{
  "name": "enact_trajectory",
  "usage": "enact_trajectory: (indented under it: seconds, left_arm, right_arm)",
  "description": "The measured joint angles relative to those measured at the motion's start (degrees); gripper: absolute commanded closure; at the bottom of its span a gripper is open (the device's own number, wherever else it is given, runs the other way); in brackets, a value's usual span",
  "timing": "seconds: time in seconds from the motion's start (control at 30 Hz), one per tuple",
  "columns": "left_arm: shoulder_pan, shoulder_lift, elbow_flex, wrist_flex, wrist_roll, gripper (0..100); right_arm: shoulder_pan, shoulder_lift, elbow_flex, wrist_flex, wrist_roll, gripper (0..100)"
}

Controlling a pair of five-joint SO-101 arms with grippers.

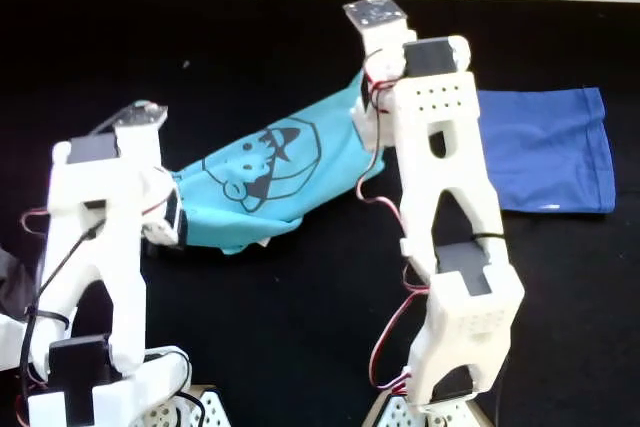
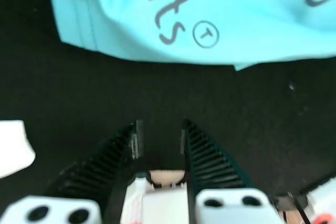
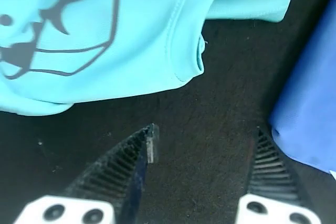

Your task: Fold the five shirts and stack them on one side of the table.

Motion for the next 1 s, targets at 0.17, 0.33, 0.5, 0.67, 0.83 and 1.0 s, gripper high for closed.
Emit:
enact_trajectory:
  seconds: [0.17, 0.33, 0.5, 0.67, 0.83, 1.0]
  left_arm:
    - [0.2, 0.0, 5.3, -8.6, 0.0, 86]
    - [0.4, 0.0, 9.2, -21.2, 0.0, 86]
    - [0.4, 0.0, 9.4, -30.1, 0.0, 88]
    - [0.4, 0.0, 8.6, -31.4, 0.0, 98]
    - [0.4, 0.0, 6.2, -31.5, 0.0, 99]
    - [0.4, 0.0, -0.3, -24.1, 0.0, 99]
  right_arm:
    - [-4.1, -10.0, 9.3, 0.0, 0.0, 73.1]
    - [-8.8, -19.5, 23.2, -1.1, 0.0, 73.1]
    - [-13.6, -22.3, 41.0, -13.1, 0.0, 73.1]
    - [-14.2, -21.1, 53.1, -31.0, 0.0, 73.1]
    - [-14.3, -12.9, 54.2, -38.2, 0.0, 73.5]
    - [-12.5, -4.5, 48.0, -38.5, 0.0, 99.8]
